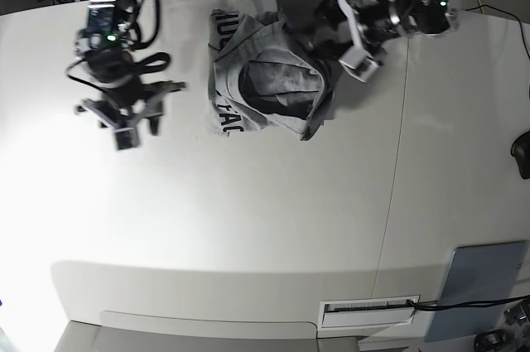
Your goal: Fold the T-shirt properly
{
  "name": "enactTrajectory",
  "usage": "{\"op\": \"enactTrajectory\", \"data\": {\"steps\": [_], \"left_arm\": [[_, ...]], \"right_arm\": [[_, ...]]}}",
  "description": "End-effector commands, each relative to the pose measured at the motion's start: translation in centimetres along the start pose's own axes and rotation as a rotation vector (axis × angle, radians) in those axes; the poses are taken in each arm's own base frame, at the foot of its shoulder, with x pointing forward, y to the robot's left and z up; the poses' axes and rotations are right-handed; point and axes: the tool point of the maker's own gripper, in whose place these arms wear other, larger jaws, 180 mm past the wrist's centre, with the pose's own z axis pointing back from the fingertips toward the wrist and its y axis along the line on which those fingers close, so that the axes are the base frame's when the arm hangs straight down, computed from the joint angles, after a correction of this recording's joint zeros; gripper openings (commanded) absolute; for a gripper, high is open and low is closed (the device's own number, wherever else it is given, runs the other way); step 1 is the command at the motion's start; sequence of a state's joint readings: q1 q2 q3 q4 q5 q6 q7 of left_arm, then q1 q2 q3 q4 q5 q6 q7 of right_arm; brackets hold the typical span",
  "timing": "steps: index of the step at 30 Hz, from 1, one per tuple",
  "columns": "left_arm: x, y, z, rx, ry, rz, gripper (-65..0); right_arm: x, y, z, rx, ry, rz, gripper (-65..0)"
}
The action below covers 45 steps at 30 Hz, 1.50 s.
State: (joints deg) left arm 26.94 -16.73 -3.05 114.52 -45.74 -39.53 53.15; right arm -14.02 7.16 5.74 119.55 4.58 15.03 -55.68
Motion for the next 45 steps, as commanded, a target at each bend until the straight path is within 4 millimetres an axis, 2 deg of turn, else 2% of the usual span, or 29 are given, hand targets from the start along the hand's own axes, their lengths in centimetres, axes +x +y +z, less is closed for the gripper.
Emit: {"op": "enactTrajectory", "data": {"steps": [1, 5, 6, 11, 17, 18, 19, 21, 22, 23, 26, 29, 31, 33, 37, 41, 45], "left_arm": [[0.9, -1.0, -0.1, -0.039, -0.032, -0.018, -33.1], [0.6, -3.4, -1.4, -0.118, -0.021, -0.024, -33.1], [0.6, -3.2, -1.7, -0.102, -0.015, -0.001, -33.1], [-0.5, -0.1, -2.4, 0.101, 0.042, 0.074, -33.1], [-0.7, 1.0, -2.2, 0.164, 0.045, 0.134, -33.4], [-0.8, 1.0, -2.2, 0.164, 0.047, 0.132, -36.4], [-0.8, 0.9, -2.2, 0.158, 0.047, 0.125, -42.3], [-0.3, 0.0, -2.3, 0.112, 0.022, 0.091, -61.4], [0.0, -0.6, -2.3, 0.079, 0.003, 0.073, -65.0], [0.3, -1.1, -2.2, 0.055, -0.008, 0.055, -65.0], [1.2, -1.0, -0.4, 0.071, -0.054, 0.048, -65.0], [1.7, 0.4, 2.8, 0.166, -0.085, 0.011, -65.0], [1.3, 1.2, 5.0, 0.226, -0.081, -0.008, -65.0], [0.3, 1.3, 6.6, 0.24, -0.06, -0.009, -65.0], [-3.0, 1.6, 8.7, 0.282, 0.056, 0.04, -65.0], [-3.8, 2.7, 10.4, 0.35, 0.085, 0.051, -65.0], [-5.4, 3.1, 10.7, 0.375, 0.176, 0.046, -65.0]], "right_arm": [[0.9, -1.1, 0.5, -0.023, -0.042, 0.004, -41.2], [-0.8, -3.8, 1.2, -0.09, 0.0, 0.011, -41.2], [-1.1, -4.1, 1.3, -0.097, 0.009, 0.014, -41.2], [-2.3, -4.3, 1.6, -0.101, 0.039, 0.013, -41.2], [-2.3, -4.3, 1.6, -0.101, 0.041, 0.013, -41.2], [-2.3, -4.3, 1.6, -0.101, 0.041, 0.013, -41.2], [-2.3, -4.3, 1.6, -0.101, 0.04, 0.013, -41.2], [-2.3, -4.3, 1.6, -0.102, 0.04, 0.013, -41.2], [-2.2, -4.3, 1.6, -0.101, 0.036, 0.014, -41.2], [-2.1, -4.3, 1.6, -0.102, 0.031, 0.014, -41.2], [-2.0, -4.3, 1.6, -0.102, 0.024, 0.014, -41.2], [-1.9, -4.3, 1.6, -0.101, 0.017, 0.015, -41.2], [-1.9, -4.3, 1.6, -0.101, 0.017, 0.015, -41.2], [-1.9, -4.3, 1.6, -0.101, 0.017, 0.015, -41.2], [-1.9, -4.3, 1.6, -0.101, 0.017, 0.015, -41.2], [-1.9, -4.3, 1.6, -0.101, 0.018, 0.015, -41.2], [-2.0, -4.3, 1.6, -0.101, 0.022, 0.014, -41.2]]}}
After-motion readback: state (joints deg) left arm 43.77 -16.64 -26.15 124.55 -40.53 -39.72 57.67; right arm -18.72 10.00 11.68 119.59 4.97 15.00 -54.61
